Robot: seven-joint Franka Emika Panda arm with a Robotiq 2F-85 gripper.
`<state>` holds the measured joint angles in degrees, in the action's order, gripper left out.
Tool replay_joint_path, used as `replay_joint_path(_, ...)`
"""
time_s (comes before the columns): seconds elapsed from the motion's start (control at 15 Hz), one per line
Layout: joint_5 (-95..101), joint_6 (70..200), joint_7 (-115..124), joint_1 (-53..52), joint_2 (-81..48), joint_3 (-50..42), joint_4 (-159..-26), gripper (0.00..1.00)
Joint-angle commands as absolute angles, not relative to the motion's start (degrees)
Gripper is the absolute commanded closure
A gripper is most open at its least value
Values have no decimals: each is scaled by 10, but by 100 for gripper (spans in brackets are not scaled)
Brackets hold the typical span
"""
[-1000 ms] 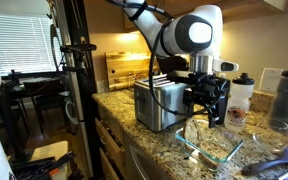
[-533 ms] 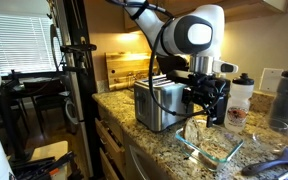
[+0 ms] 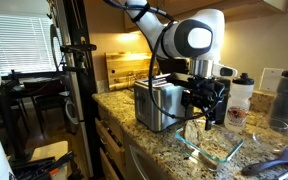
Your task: Pick up a slice of bread from the glass bowl and put it in the toaster.
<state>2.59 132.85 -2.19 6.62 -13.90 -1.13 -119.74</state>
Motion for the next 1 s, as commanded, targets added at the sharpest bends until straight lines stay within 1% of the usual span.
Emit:
replay_joint_path(0.0, 10, 1322, -37, 62, -145, -18, -1193, 0)
replay_joint_path(0.33, 12, 1324, -36, 62, -147, -19, -1194, 0)
replay_joint_path(0.4, 12, 1325, -36, 62, -147, -19, -1194, 11)
replay_joint_path(0.47, 13, 1326, -35, 62, -146, -19, -1195, 26)
replay_joint_path(0.6, 14, 1326, -35, 62, -146, -19, -1195, 41)
replay_joint_path(0.73, 14, 1326, -35, 61, -146, -19, -1195, 53)
replay_joint_path(0.93, 15, 1327, -34, 61, -146, -19, -1195, 74)
